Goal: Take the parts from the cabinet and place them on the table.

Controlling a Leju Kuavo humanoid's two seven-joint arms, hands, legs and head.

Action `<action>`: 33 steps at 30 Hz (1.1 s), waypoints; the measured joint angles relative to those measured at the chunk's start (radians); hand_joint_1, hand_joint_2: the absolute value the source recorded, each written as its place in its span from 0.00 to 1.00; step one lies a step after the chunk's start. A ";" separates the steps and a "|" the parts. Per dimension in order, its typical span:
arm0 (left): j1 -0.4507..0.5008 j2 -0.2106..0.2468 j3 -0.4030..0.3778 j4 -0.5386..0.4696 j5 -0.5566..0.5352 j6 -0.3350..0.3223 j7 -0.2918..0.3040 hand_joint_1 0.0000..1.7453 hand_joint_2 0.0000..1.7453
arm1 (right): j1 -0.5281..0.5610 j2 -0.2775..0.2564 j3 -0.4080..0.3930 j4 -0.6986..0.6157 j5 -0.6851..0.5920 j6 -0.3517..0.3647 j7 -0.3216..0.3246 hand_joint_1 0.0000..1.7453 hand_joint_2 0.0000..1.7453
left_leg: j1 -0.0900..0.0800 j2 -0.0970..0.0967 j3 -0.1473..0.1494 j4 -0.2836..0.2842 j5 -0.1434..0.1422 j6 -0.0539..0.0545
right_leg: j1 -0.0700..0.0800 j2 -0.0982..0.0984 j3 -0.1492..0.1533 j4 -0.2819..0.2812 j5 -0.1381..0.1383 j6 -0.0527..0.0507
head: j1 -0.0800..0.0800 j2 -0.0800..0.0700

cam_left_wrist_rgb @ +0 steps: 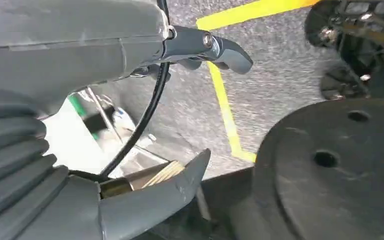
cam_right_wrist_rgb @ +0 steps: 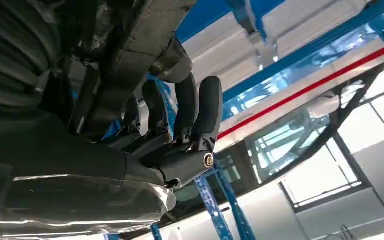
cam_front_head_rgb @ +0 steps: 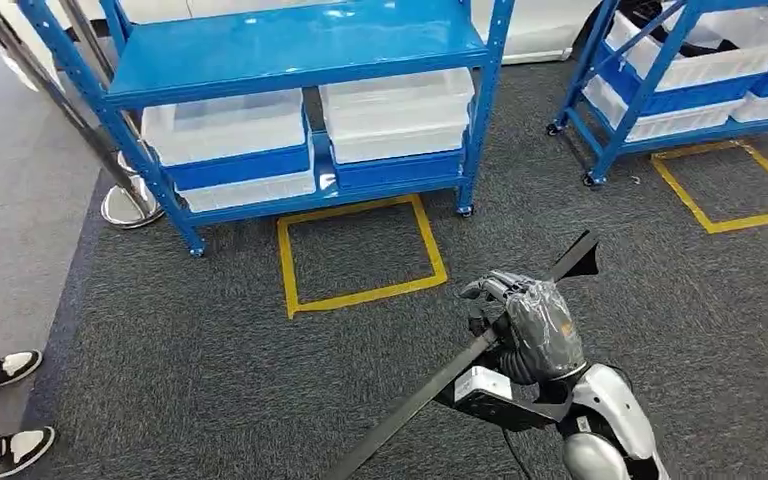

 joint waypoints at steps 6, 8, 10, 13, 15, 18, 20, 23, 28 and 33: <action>0.005 0.120 -0.057 0.000 -0.186 -0.122 -0.128 0.00 1.00 | -0.026 0.058 0.066 0.005 0.061 0.008 -0.019 1.00 1.00 | -0.004 -0.046 0.089 -0.194 0.059 0.020 | -0.002 0.064 -0.017 0.003 0.019 0.026 | 0.002 0.000; -0.003 0.173 -0.084 0.000 -0.234 -0.158 -0.183 0.00 1.00 | -0.066 0.092 0.131 0.004 0.075 0.034 0.025 1.00 1.00 | 0.012 -0.012 0.098 -0.218 0.080 0.028 | 0.008 0.035 -0.030 0.022 0.008 0.030 | 0.001 0.000; -0.005 0.214 -0.109 0.000 -0.284 -0.167 -0.199 0.00 1.00 | -0.114 0.119 0.202 0.003 0.074 0.046 0.056 1.00 1.00 | 0.013 0.010 0.092 -0.221 0.084 0.039 | 0.008 -0.041 -0.082 0.138 -0.076 0.032 | 0.005 0.000; -0.004 0.239 -0.129 0.000 -0.311 -0.165 -0.199 0.00 1.00 | -0.139 0.135 0.261 0.003 0.065 0.045 0.064 1.00 1.00 | 0.014 0.048 0.086 -0.218 0.084 0.037 | -0.013 -0.055 -0.147 0.304 -0.140 0.051 | 0.005 0.000; -0.004 0.243 -0.133 0.000 -0.323 -0.157 -0.199 0.00 1.00 | -0.152 0.135 0.292 0.003 0.054 0.042 0.066 1.00 1.00 | 0.018 0.070 0.084 -0.212 0.080 0.029 | -0.024 -0.065 -0.098 0.231 -0.090 0.062 | 0.005 0.000; -0.006 0.244 -0.134 -0.001 -0.330 -0.142 -0.195 0.00 1.00 | -0.165 0.135 0.318 0.000 0.049 0.039 0.063 1.00 1.00 | 0.019 0.095 0.085 -0.191 0.063 0.001 | -0.012 -0.158 0.016 0.034 -0.045 0.065 | 0.006 0.000; -0.002 0.241 -0.134 -0.002 -0.332 -0.139 -0.190 0.00 1.00 | -0.166 0.134 0.325 -0.006 0.047 0.037 0.061 1.00 1.00 | 0.016 0.115 0.087 -0.184 0.060 -0.013 | -0.007 -0.134 0.006 0.030 -0.041 0.042 | 0.003 0.000; -0.003 0.240 -0.132 -0.003 -0.332 -0.126 -0.188 0.00 1.00 | -0.156 0.126 0.325 -0.007 0.040 0.027 0.061 1.00 1.00 | 0.024 0.123 0.095 -0.191 0.048 -0.033 | -0.013 -0.093 0.005 0.019 -0.031 0.016 | 0.001 0.000; 0.020 0.235 -0.125 -0.003 -0.340 -0.119 -0.191 0.00 1.00 | -0.118 0.116 0.323 -0.013 0.022 -0.006 0.042 1.00 1.00 | 0.024 0.005 -0.044 0.104 -0.090 -0.027 | -0.004 -0.028 -0.001 0.017 -0.023 0.001 | 0.001 0.000; 0.026 0.225 -0.081 -0.003 -0.296 -0.108 -0.162 0.00 1.00 | -0.072 0.099 0.297 -0.031 0.011 -0.048 0.043 1.00 1.00 | 0.016 -0.079 0.057 -0.156 0.063 0.012 | 0.004 0.037 0.002 0.021 -0.021 0.003 | 0.002 0.000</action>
